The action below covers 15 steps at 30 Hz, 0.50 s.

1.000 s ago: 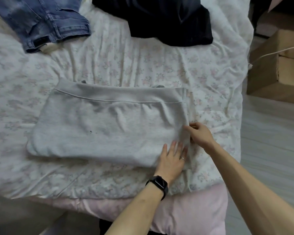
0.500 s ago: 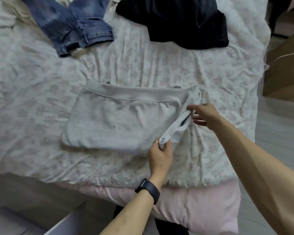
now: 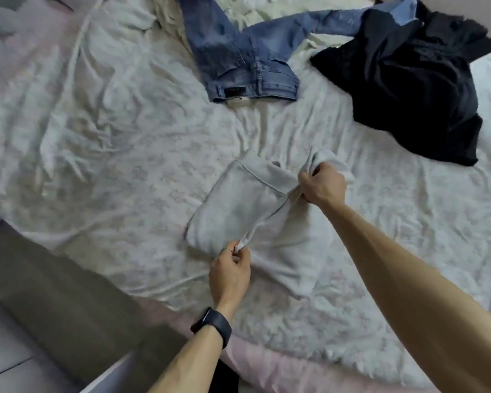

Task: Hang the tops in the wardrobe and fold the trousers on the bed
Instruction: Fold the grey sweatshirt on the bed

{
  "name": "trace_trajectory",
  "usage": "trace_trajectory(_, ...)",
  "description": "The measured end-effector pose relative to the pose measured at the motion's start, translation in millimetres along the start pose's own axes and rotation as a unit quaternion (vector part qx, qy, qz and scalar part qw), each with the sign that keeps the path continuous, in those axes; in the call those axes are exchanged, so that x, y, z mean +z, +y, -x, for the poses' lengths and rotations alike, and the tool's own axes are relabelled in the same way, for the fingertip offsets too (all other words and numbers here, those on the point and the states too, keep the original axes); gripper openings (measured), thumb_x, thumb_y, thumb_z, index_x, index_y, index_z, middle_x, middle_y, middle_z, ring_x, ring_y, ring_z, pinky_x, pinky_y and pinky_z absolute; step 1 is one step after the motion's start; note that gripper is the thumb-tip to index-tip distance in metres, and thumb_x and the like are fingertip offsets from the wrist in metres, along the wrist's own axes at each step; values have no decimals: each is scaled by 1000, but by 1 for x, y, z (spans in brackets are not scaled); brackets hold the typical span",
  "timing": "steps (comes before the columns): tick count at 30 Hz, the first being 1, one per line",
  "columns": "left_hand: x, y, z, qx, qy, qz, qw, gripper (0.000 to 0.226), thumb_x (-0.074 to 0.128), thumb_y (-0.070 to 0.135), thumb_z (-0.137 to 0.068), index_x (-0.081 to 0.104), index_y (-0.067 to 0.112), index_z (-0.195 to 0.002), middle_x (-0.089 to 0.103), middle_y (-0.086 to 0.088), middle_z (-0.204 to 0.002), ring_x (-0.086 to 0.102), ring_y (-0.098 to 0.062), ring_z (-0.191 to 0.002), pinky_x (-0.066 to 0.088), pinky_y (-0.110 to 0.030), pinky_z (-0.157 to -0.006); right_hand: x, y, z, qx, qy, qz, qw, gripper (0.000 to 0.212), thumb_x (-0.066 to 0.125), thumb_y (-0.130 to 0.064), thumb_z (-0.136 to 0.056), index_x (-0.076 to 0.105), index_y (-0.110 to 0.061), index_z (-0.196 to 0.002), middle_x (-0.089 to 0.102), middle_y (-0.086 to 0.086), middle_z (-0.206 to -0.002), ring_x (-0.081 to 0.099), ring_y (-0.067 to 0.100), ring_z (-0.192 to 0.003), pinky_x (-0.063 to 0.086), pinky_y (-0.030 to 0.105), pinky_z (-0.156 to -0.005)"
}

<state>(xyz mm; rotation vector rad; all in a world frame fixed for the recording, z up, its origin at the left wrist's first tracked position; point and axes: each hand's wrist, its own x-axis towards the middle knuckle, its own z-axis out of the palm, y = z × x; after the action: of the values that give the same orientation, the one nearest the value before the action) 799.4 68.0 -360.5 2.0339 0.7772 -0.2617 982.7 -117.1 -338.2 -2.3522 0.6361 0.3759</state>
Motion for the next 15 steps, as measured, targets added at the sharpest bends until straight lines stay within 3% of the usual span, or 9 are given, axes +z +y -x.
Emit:
trace_trajectory(2, -18, -11, -17, -6, 18, -70, 997, 16, 57, 35, -96, 63, 29, -83, 58, 14, -68, 56, -17, -70, 37, -30, -55, 27, -26, -2, -2, -8, 30, 1000, 29, 57, -34, -88, 61, -9, -102, 69, 14, -100, 62, 35, -98, 43, 34, -73)
trace_trajectory(4, -39, -23, -41, -27, 26, -91, 995, 19, 53, 38, -96, 62, 28, -83, 61, 10, -73, 56, -20, -70, 40, -31, -56, 66, -56, -4, -9, -18, 49, 999, 25, 57, -31, -90, 59, -10, -103, 67, 14, -103, 60, 35, -99, 38, 32, -73)
trace_trajectory(8, -71, -50, -81, -61, 3, -127, 990, 18, 47, 36, -100, 60, 31, -112, 68, 3, -89, 60, -23, -77, 42, -33, -59, 133, -100, -7, -39, -38, 105, 993, 23, 52, -33, -95, 56, -11, -102, 68, 15, -99, 57, 32, -87, 43, 35, -70)
trace_trajectory(10, -80, -62, -95, -67, -36, -166, 983, 24, 44, 33, -101, 53, 29, -123, 68, -1, -97, 62, -27, -84, 41, -32, -61, 162, -109, -8, -36, -86, 131, 987, 34, 49, -37, -97, 58, -6, -110, 70, 19, -104, 65, 35, -98, 53, 38, -81)
trace_trajectory(12, -87, -70, -108, -50, -62, -207, 975, 29, 44, 30, -101, 50, 25, -129, 67, -2, -105, 64, -27, -91, 45, -33, -63, 183, -119, -5, -9, -144, 150, 978, 52, 48, -48, -98, 61, -2, -118, 71, 19, -110, 66, 36, -106, 53, 40, -93)
trace_trajectory(15, -92, -69, -113, 12, -75, -261, 962, 45, 51, 27, -94, 45, 20, -138, 54, -4, -129, 57, -26, -111, 51, -40, -84, 184, -124, 8, 1, -147, 36, 989, 56, 48, -52, -97, 69, 0, -103, 73, 12, -95, 68, 38, -98, 54, 45, -91)
